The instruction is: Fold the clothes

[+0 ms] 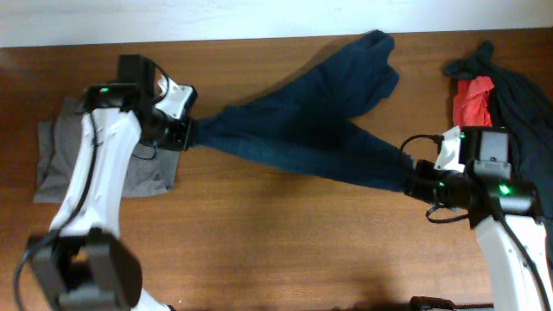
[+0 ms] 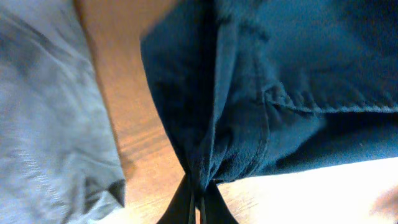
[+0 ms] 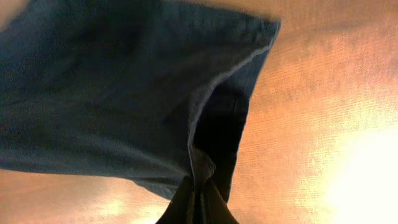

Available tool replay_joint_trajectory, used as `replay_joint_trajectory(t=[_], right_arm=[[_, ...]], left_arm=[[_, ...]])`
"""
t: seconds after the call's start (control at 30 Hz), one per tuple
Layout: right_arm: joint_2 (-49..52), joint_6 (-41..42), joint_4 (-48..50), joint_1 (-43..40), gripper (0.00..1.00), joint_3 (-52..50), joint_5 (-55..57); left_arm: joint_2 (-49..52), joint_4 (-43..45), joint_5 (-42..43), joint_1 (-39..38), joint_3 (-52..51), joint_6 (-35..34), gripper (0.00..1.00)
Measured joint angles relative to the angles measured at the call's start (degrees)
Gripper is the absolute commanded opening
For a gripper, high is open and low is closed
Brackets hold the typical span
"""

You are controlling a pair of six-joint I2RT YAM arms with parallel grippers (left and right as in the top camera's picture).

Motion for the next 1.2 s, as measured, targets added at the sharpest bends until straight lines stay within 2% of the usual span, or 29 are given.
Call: replay_joint_trajectory(t=[0.17,0.4,0.5,0.7,0.73,0.97,1.1,1.2], right_arm=[[-3.28,-0.61,0.33,-0.22,0.04,1.42,-1.49],[-3.23,-1.92,-0.17,-0.37,0.04,1.6,-2.01],[-3.23,-3.08,-1.14,-0.37,0.04,1.62,-2.03],[-2.91,-4.92,-1.64,-0.85,0.04,1.62,-1.44],[-2.75,-5.01,-1.66,-0.85,0.04,1.62,-1.44],[-1.77,-5.57,-1.62,-0.85,0.04,1.62,-1.03],[-1.77,-5.84,-1.62,-0.87,0.04,1.62,-1.01],[-1.77,-5.92,-1.6,-0.92,0.04,1.62,-0.92]], left_arm=[[-6.82,0.33,0.22,0.52,0.26,0.0,0.01],[-8.07,-3.8,-0.31,0.79,0.37,-0.31,0.02],[-8.07,-5.35,-0.63,0.9,0.37,-0.94,0.14],[-8.07,-7.54,-2.19,1.75,0.37,-1.66,0.63],[-8.07,-7.82,-2.14,1.81,0.37,-1.86,0.66],[-8.07,-8.92,3.69,1.79,-3.28,-2.23,0.66],[-7.96,-9.11,7.15,1.79,-11.61,-2.32,0.66],[-7.8,-7.1,10.78,1.79,-19.47,-2.38,0.6]])
